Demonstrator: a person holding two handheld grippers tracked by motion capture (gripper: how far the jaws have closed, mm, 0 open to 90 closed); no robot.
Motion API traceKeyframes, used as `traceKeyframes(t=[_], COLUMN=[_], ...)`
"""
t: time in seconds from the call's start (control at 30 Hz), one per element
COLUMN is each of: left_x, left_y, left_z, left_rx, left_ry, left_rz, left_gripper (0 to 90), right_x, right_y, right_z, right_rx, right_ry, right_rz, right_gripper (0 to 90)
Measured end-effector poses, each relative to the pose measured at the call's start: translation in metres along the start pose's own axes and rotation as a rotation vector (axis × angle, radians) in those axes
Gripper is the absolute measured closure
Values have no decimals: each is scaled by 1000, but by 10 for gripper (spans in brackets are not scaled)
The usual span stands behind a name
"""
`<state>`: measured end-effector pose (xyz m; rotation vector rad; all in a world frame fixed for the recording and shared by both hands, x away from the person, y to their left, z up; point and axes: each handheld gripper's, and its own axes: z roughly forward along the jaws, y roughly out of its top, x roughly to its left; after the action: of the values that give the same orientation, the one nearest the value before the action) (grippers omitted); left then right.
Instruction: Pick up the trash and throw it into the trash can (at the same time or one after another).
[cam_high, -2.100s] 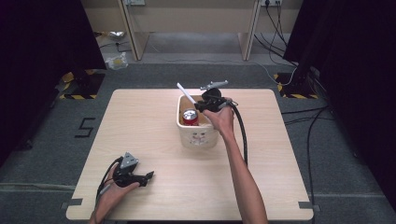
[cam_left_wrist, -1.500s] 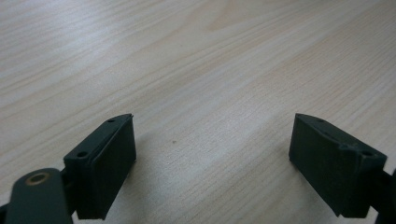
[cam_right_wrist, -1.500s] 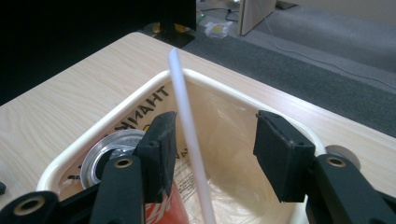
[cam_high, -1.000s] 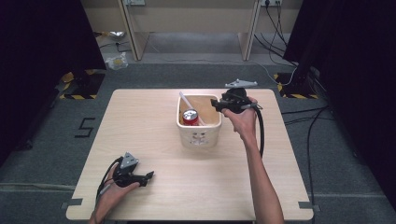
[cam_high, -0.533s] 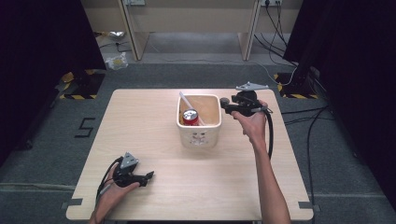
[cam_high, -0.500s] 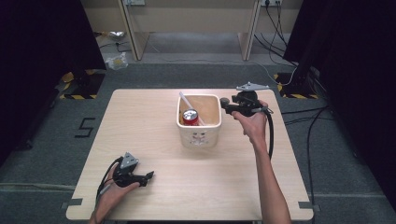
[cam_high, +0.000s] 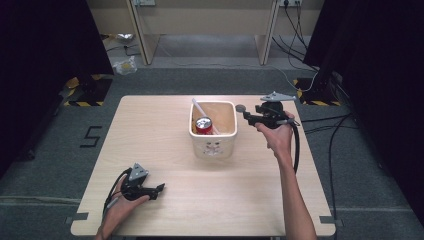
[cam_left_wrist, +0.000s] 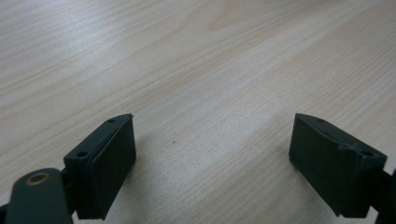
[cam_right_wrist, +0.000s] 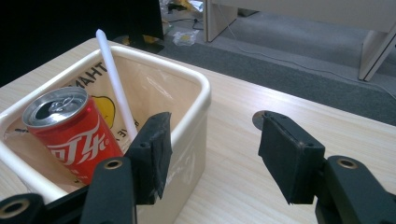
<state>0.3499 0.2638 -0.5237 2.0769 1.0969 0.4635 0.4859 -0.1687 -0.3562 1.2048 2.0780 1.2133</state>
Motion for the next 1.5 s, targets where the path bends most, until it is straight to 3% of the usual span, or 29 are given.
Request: traceKeyframes(t=[0.7,1.5], left_x=[0,0], left_y=[0,0], left_z=[0,0], left_rx=[-1,-1], left_ry=[2,2], left_rz=[-2,-2], left_gripper=[139,139], right_x=[-6,-10], right_y=[-27,-72], right_z=[-19,-28], right_rx=[-5,-2], right_ry=[-35,-46], right_rz=[4,16], right_gripper=[287,285])
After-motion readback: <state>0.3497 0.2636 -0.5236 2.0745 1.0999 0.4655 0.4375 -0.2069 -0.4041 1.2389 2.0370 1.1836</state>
